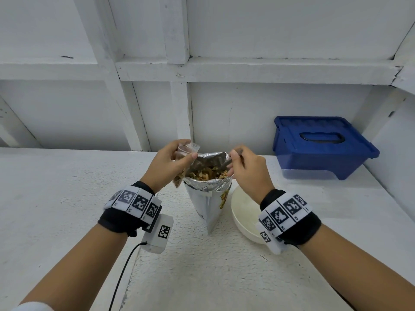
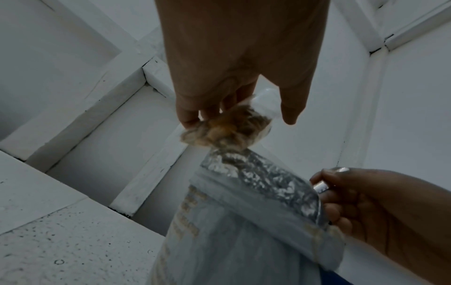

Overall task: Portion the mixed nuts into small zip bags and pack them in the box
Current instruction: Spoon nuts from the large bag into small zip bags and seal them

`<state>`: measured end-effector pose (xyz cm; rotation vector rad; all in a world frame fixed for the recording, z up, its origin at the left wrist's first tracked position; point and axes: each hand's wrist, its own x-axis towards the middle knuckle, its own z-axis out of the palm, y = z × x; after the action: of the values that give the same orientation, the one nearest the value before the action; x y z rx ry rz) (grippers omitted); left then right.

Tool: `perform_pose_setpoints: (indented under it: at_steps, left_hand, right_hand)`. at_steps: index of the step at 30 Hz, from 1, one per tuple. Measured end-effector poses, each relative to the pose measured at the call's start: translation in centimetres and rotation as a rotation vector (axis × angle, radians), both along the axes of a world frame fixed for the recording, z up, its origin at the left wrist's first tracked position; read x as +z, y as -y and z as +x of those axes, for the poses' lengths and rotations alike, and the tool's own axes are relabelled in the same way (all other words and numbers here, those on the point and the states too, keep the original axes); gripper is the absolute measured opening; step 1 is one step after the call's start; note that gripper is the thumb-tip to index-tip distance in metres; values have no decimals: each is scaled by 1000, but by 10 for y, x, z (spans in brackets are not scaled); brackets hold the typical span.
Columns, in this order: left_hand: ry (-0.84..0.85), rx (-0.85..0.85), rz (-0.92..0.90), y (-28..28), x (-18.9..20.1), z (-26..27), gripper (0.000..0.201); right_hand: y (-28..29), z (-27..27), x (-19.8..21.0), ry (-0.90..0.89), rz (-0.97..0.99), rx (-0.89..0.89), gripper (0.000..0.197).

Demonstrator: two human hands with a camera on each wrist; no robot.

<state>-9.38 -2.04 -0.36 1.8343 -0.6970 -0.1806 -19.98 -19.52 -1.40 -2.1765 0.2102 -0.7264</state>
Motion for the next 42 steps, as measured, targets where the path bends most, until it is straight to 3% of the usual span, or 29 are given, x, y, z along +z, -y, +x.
perform_pose_setpoints:
  at_steps: [8,15,24,30,38,42]
  left_hand:
    - [42,-14,61,3,-1,-3,39]
    - [65,-9,130,-3,3,-1,47]
    - [195,-99,491,-7,19,0,58]
    - [277,-155,620,0,27,1,63]
    - [266,-179,592,17,31,-2,62]
    - [226,-175,506,20,31,-4,56]
  right_hand:
    - [4,10,3,-93,443,-107,23]
    - [11,8,5,-66,575,-184,27]
    - [38,2,18,-22,574,-246,23]
    - [47,-2,38,53,608,-247,24]
    - [39,8,50,48,667,-172,25]
    - [30,14,55,40,574,-143,24]
